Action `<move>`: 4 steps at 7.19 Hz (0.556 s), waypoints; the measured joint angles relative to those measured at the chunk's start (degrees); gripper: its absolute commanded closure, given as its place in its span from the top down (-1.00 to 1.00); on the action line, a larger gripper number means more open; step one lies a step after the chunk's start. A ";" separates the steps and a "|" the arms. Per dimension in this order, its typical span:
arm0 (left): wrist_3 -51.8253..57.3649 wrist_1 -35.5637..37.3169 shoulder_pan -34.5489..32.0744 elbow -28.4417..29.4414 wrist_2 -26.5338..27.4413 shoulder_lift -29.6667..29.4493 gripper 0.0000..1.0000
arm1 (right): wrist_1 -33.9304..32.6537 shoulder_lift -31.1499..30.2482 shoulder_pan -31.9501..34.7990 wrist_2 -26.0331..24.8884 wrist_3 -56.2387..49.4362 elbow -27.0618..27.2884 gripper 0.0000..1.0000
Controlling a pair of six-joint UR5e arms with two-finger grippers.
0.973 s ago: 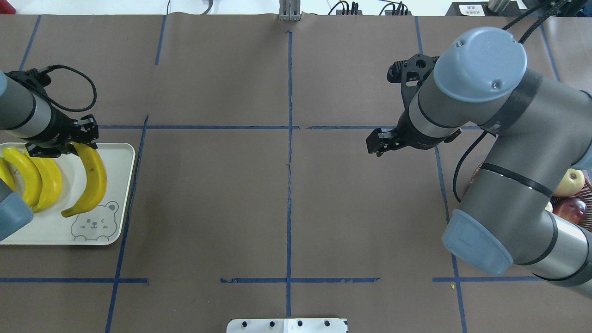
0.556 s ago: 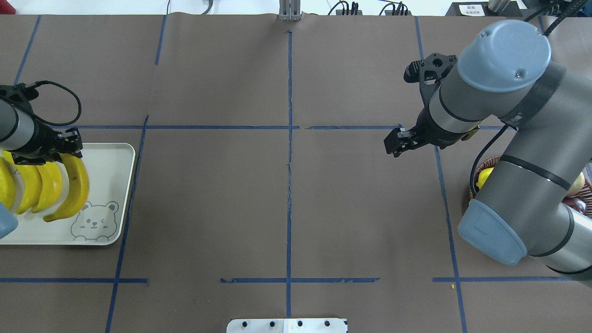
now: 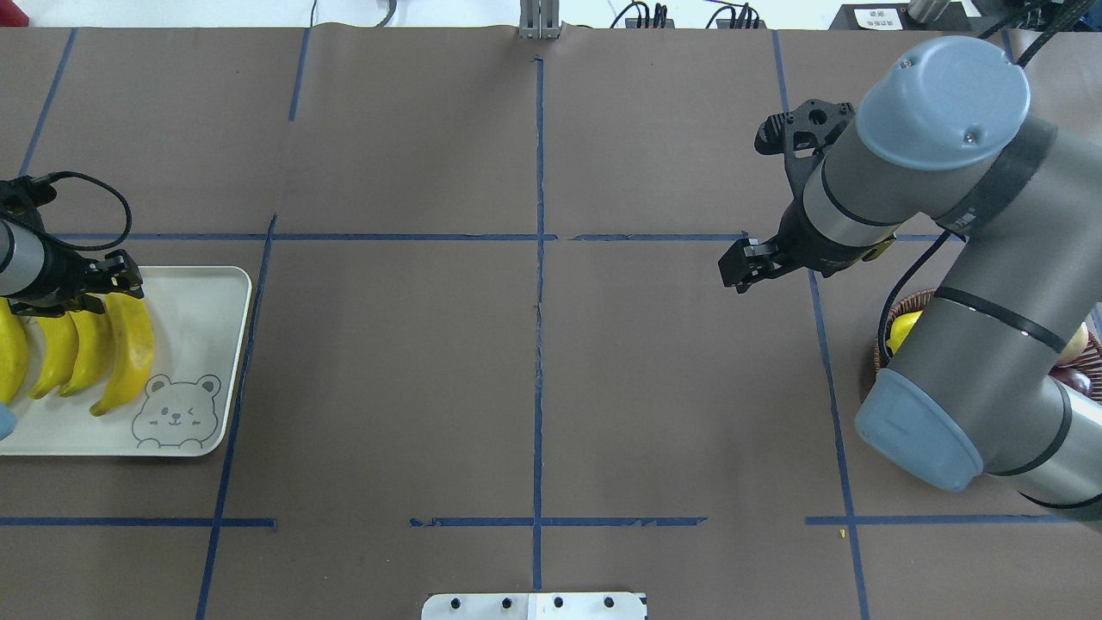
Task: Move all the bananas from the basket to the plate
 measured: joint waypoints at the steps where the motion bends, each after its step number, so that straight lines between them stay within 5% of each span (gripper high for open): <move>1: 3.66 0.12 -2.30 -0.22 -1.83 0.01 0.99 | -0.11 -0.30 1.19 0.68 -1.64 0.00 0.99; 4: 25.48 0.65 -13.32 0.20 -11.78 1.96 0.99 | -0.32 -7.63 11.66 6.76 -19.64 -0.03 0.99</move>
